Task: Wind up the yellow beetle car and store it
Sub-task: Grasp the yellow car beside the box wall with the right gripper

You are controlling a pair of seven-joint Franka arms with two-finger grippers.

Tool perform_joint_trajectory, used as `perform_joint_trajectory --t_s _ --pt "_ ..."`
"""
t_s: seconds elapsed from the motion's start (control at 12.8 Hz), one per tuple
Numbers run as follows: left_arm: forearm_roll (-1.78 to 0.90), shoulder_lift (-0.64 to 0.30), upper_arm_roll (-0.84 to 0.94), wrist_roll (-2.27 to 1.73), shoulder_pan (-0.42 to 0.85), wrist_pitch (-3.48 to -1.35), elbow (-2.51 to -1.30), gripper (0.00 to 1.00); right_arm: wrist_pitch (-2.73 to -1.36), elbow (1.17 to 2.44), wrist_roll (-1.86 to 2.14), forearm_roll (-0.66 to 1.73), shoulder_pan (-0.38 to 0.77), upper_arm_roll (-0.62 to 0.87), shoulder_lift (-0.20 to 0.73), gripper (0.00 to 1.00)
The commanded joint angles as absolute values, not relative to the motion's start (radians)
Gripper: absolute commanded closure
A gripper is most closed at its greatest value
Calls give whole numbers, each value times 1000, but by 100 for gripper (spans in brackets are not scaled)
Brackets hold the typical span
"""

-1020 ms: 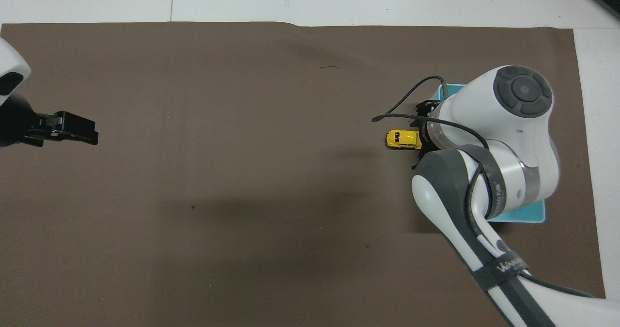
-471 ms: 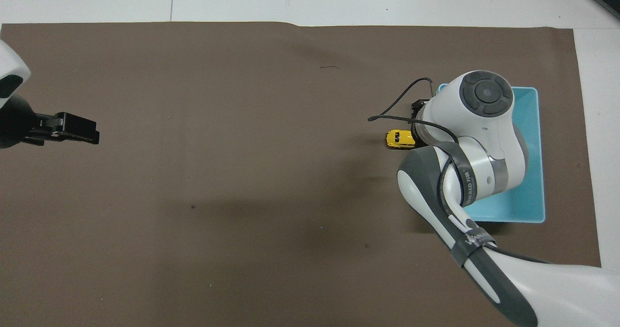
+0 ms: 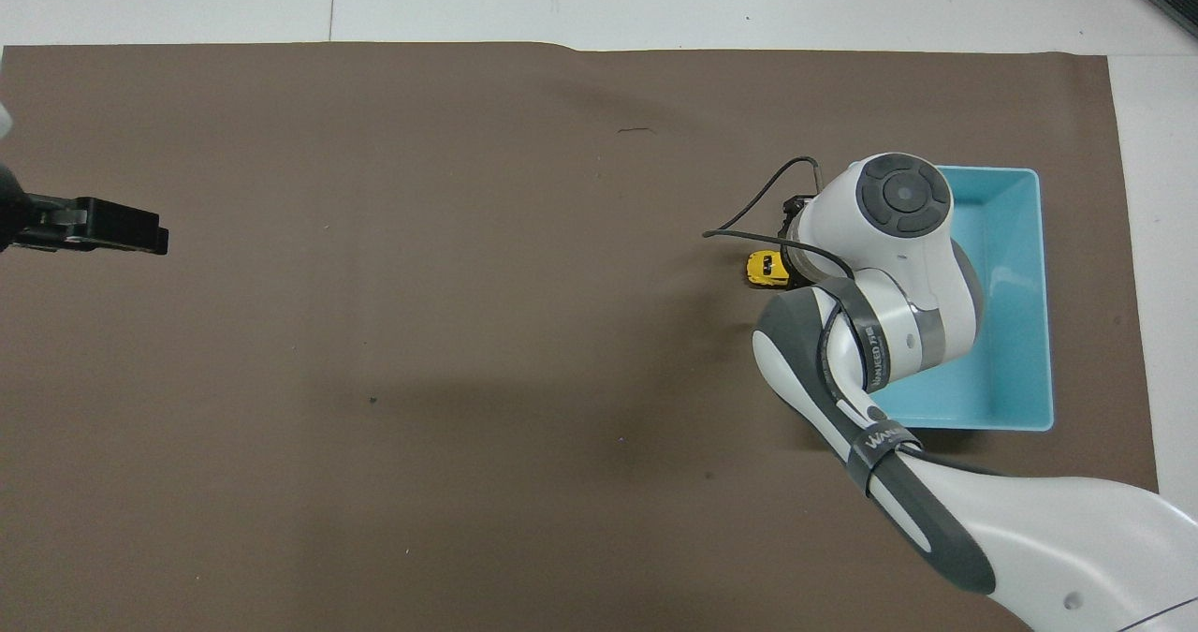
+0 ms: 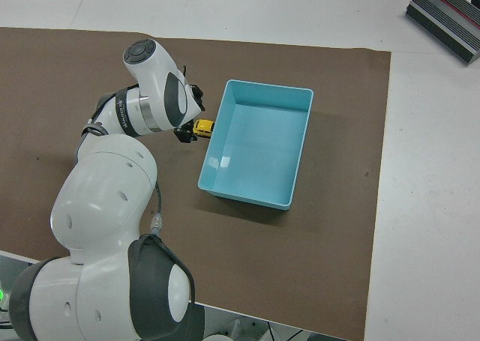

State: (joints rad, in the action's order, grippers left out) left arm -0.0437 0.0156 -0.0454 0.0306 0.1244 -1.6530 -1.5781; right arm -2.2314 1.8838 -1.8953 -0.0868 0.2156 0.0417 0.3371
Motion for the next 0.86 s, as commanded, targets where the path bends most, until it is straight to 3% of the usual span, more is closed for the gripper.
perform_joint_trajectory --t_s 0.0,0.47,0.55,0.71,0.78 --pt "-37 26 -41 45 115 -1658 -1588 0 -2278 1904 -1931 -118 209 46 347 0" --pt "-40 43 -41 40 117 -1625 -1614 0 -2362 1959 -1887 -127 169 43 362 1" --pt "-40 43 -41 40 117 -1608 -1614 0 -2367 1968 -1882 -129 176 43 365 27" --pt "-40 49 -41 40 115 -1571 -1615 0 -2375 1962 -1881 -130 179 43 370 100" --pt "-40 49 -41 38 115 -1572 -1617 0 -2367 1956 -1881 -129 181 44 371 100"
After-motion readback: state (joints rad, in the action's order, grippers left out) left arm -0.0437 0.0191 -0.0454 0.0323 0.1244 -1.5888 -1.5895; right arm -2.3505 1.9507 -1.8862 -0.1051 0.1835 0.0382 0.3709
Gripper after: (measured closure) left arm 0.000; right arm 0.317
